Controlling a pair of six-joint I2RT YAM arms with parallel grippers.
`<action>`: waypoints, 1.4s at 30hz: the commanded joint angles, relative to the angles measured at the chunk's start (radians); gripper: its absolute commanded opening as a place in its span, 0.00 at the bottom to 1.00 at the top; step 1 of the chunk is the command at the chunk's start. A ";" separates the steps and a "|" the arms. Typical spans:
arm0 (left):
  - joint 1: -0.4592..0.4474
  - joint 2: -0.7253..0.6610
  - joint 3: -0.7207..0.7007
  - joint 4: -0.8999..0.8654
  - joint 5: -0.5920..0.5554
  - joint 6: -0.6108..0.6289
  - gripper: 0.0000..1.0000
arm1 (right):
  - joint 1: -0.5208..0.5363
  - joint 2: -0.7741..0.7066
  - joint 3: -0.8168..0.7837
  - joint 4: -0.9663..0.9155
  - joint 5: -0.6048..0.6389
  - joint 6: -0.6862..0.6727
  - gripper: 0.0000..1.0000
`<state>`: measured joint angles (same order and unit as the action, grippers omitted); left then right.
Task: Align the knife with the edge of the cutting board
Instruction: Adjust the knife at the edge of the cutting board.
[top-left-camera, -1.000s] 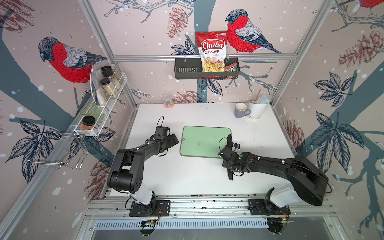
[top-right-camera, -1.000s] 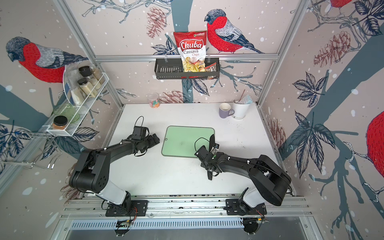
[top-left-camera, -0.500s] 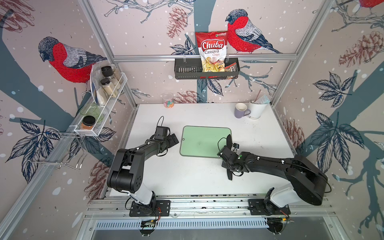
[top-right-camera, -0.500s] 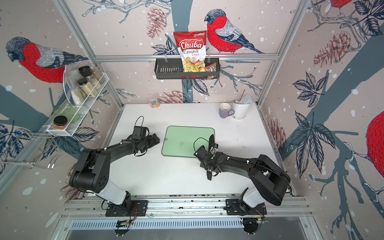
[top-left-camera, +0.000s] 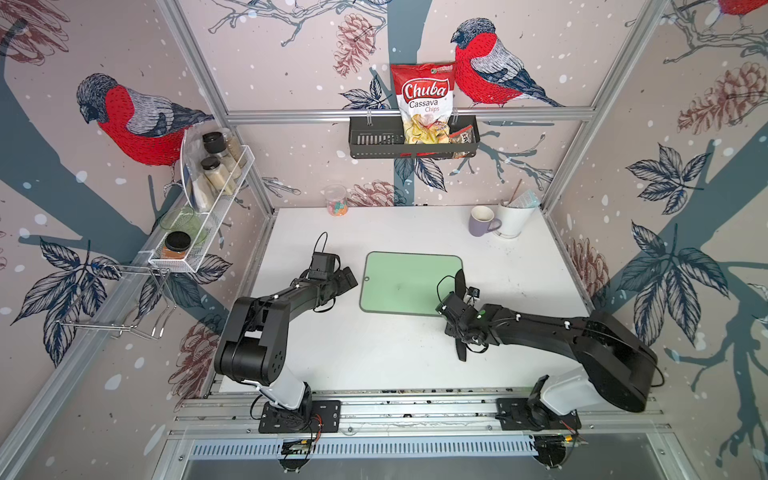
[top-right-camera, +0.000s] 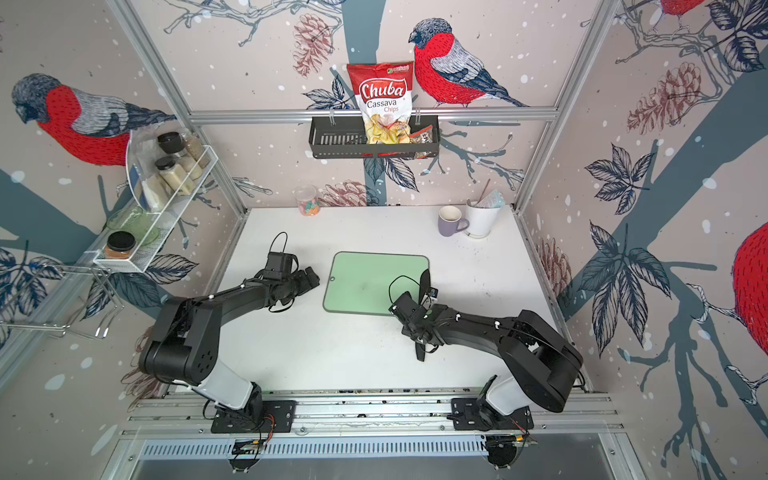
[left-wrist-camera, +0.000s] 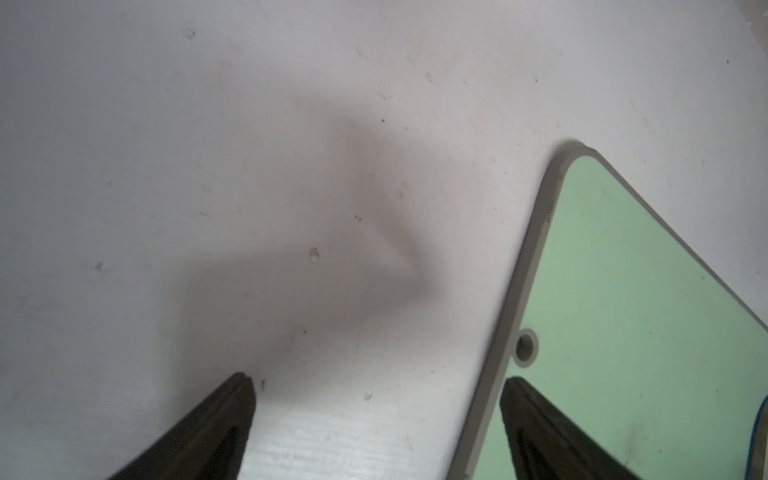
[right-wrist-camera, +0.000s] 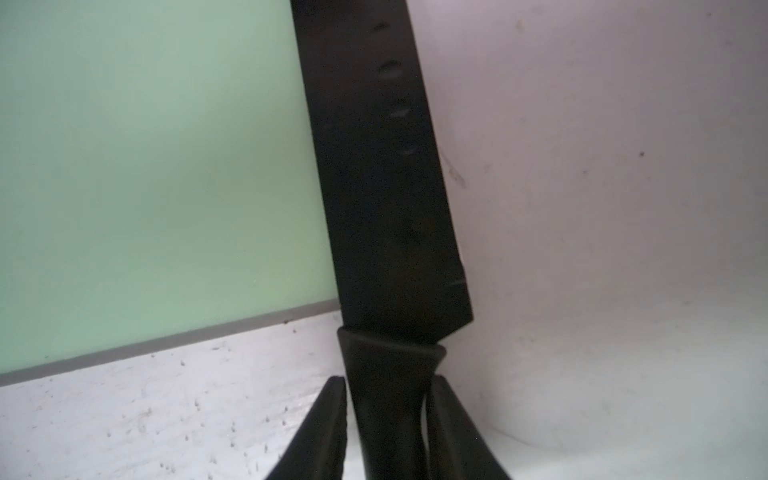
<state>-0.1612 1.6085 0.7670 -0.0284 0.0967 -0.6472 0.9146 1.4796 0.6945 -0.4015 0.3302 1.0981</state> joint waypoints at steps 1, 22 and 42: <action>-0.003 0.013 -0.009 -0.082 0.008 -0.008 0.95 | 0.007 0.008 0.001 0.000 0.013 -0.006 0.34; -0.003 0.016 -0.012 -0.073 0.016 -0.011 0.95 | 0.030 0.027 0.031 -0.035 0.031 -0.043 0.31; -0.003 0.024 -0.006 -0.080 0.013 -0.008 0.95 | 0.020 0.012 0.013 -0.033 0.015 -0.067 0.44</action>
<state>-0.1612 1.6184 0.7670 -0.0040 0.0963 -0.6472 0.9348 1.4914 0.7082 -0.4278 0.3412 1.0424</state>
